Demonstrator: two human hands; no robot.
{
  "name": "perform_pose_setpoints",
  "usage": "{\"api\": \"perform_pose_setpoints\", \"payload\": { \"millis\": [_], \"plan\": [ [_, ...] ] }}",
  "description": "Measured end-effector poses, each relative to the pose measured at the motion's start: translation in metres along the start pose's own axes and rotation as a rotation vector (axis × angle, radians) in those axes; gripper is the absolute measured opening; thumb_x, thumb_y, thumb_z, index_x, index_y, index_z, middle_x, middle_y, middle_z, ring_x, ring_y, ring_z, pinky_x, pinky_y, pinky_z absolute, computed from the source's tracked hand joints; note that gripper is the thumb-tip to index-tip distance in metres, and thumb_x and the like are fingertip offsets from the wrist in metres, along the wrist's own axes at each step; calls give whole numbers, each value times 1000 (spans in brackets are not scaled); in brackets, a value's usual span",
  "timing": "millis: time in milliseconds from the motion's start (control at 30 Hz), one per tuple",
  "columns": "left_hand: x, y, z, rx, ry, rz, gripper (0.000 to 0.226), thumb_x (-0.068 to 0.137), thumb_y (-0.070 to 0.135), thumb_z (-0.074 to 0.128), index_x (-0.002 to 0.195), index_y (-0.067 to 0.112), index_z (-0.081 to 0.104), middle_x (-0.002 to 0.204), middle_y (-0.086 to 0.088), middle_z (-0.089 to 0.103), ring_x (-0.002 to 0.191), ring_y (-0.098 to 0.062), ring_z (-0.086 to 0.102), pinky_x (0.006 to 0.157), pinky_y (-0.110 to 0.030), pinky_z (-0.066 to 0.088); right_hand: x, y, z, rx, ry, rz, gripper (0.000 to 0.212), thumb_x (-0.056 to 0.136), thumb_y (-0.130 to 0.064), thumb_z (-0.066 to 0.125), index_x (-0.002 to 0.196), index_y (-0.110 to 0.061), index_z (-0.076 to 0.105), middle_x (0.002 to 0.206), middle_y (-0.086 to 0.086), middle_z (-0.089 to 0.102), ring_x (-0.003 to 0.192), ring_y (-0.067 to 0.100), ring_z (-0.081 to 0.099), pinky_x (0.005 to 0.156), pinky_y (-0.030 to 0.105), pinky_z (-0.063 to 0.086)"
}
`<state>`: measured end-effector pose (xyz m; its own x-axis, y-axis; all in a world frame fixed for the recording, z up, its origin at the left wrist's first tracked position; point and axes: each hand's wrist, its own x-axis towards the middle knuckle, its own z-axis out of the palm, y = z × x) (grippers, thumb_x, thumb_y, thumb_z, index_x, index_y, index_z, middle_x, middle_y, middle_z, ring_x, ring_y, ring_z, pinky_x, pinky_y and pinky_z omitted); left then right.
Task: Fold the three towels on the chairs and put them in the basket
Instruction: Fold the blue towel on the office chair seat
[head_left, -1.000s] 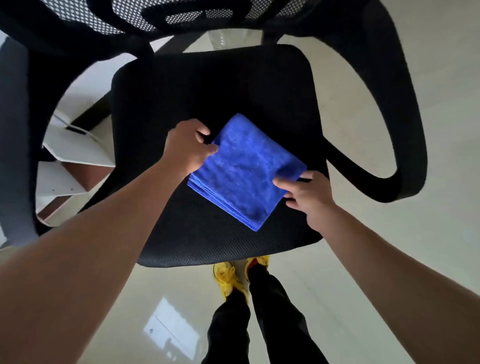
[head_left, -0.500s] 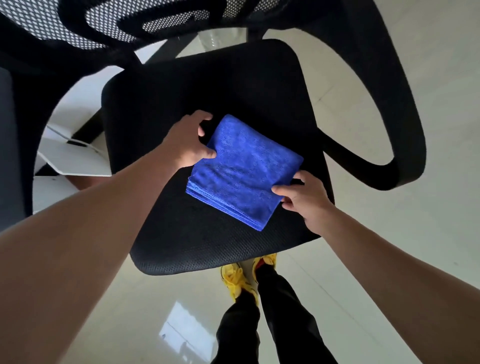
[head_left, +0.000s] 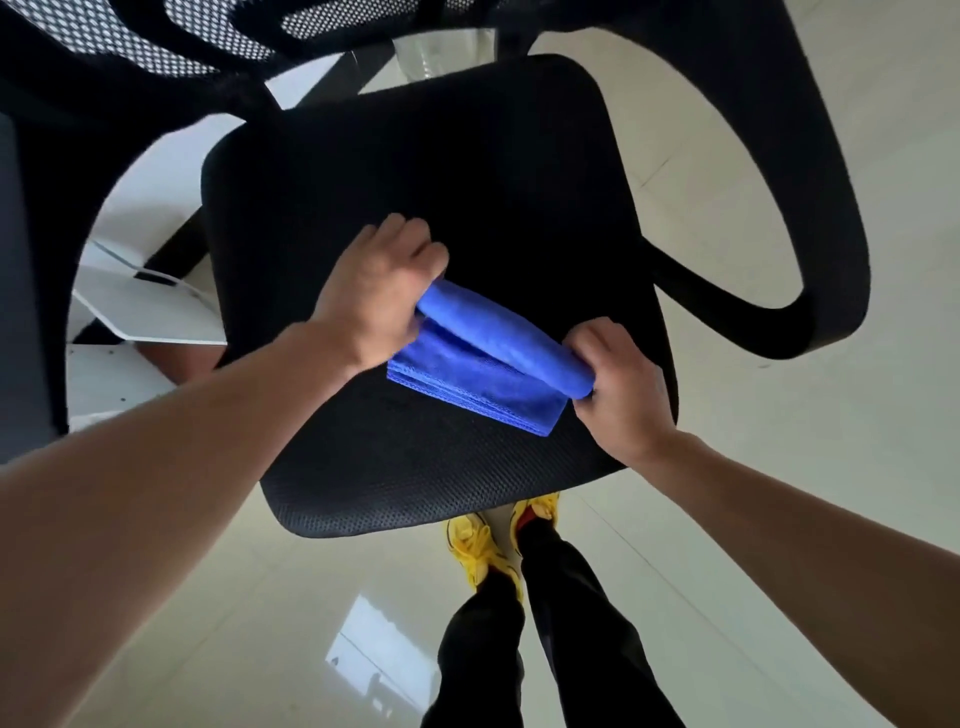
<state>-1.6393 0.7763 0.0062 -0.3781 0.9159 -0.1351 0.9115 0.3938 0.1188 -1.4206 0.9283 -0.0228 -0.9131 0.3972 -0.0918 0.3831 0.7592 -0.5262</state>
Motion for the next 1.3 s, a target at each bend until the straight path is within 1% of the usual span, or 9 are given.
{"api": "perform_pose_setpoints", "payload": {
  "millis": [133, 267, 400, 567, 733, 833, 967, 1200, 1300],
  "plan": [
    [-50, 6, 13, 63, 4, 30, 44, 47, -5, 67, 90, 3, 58, 100, -20, 55, 91, -36, 47, 73, -46, 42, -6, 2, -1, -231, -86, -230, 27, 64, -2, 70, 88, -10, 62, 99, 7, 61, 84, 27, 57, 51, 21, 32],
    [-84, 13, 27, 85, -56, 13, 41, 55, 1, 70, 95, 6, 64, 103, -19, 56, 97, -35, 46, 77, -45, 39, -13, 10, 1, -327, -73, -298, 27, 70, -1, 56, 90, -15, 66, 105, 9, 63, 87, 31, 58, 56, 33, 48],
    [-101, 17, 20, 33, -98, -28, 33, 75, 26, 60, 101, 9, 69, 101, -16, 58, 94, -35, 51, 75, -45, 38, -29, 13, -14, -352, -148, -274, 44, 65, 0, 60, 103, -19, 69, 117, 11, 61, 98, 33, 57, 64, 38, 46],
    [-72, 30, 10, 124, -104, -22, 20, 82, 23, 64, 93, 7, 69, 119, -19, 55, 111, -36, 44, 84, -45, 34, -29, -28, -20, -252, -59, -274, 18, 75, -14, 63, 91, -13, 70, 110, 9, 63, 97, 31, 57, 72, 43, 44],
    [-63, 30, 28, 100, -124, 159, 61, 83, 1, 38, 144, 0, 36, 154, -19, 28, 144, -34, 25, 115, -49, 27, -31, -24, 15, -372, -277, -424, 57, 88, -9, 49, 144, -1, 39, 155, 22, 28, 145, 36, 25, 115, 49, 29],
    [-73, 19, 50, 42, -184, 136, 66, 84, 4, 32, 149, 2, 21, 158, -13, 18, 147, -27, 16, 119, -43, 19, -35, -8, 22, -407, -373, -421, 61, 100, -30, 41, 151, -1, 23, 160, 20, 12, 149, 31, 12, 118, 47, 24],
    [-63, 6, 66, -13, -237, 94, 64, 97, 37, 20, 151, 7, 4, 161, -9, 5, 149, -20, 4, 120, -41, 10, -34, 4, 32, -473, -385, -399, 79, 97, -55, 36, 152, -1, 16, 161, 20, 8, 150, 32, 9, 119, 47, 22],
    [-62, -9, 80, 37, -248, 127, 69, 96, 52, -3, 150, 11, -16, 159, -9, -13, 148, -19, -10, 121, -41, 3, -40, 11, 51, -481, -383, -400, 83, 96, -57, 38, 152, -5, 7, 161, 19, 1, 150, 34, 5, 117, 52, 22],
    [-60, -8, 73, 38, -276, 119, 69, 97, 51, -3, 150, 9, -14, 161, -11, -5, 148, -21, -1, 120, -41, 5, -37, 4, 44, -447, -407, -373, 86, 94, -63, 37, 152, -6, 9, 162, 17, 1, 150, 32, 4, 117, 54, 23]
  ]
}}
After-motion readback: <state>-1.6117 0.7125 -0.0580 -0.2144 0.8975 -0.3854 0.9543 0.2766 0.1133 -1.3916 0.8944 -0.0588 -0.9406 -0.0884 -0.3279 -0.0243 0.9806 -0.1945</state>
